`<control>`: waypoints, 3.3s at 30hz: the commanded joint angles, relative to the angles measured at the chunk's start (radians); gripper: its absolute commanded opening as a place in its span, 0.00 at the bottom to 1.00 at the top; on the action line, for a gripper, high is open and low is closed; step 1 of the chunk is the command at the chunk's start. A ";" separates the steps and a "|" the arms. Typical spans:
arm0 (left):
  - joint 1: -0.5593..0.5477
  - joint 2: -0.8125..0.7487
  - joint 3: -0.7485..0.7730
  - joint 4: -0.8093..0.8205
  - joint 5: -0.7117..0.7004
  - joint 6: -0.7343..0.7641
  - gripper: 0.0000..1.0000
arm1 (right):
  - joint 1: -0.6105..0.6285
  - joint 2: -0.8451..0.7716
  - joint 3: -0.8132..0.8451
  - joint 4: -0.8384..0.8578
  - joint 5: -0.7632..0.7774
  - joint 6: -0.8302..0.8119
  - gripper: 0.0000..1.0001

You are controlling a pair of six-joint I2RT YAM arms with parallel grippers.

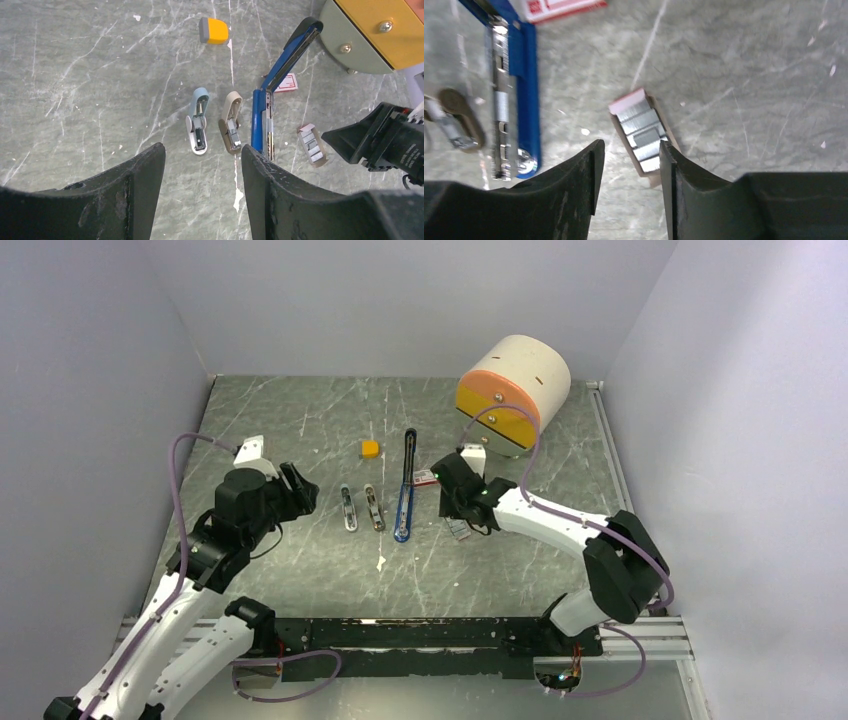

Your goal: Load the staples into the stapler

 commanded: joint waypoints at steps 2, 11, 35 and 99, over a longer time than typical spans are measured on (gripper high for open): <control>-0.002 -0.001 -0.002 0.029 0.027 0.009 0.63 | -0.011 -0.001 -0.043 0.026 -0.041 -0.089 0.43; -0.002 0.000 -0.005 0.027 0.026 0.004 0.63 | -0.033 0.080 -0.043 0.068 -0.113 -0.377 0.41; -0.002 0.008 -0.008 0.016 0.018 -0.001 0.62 | -0.078 0.137 -0.066 0.121 -0.224 -0.425 0.40; -0.002 0.002 -0.008 0.009 0.007 -0.002 0.62 | 0.147 0.220 0.088 -0.090 -0.359 -0.481 0.34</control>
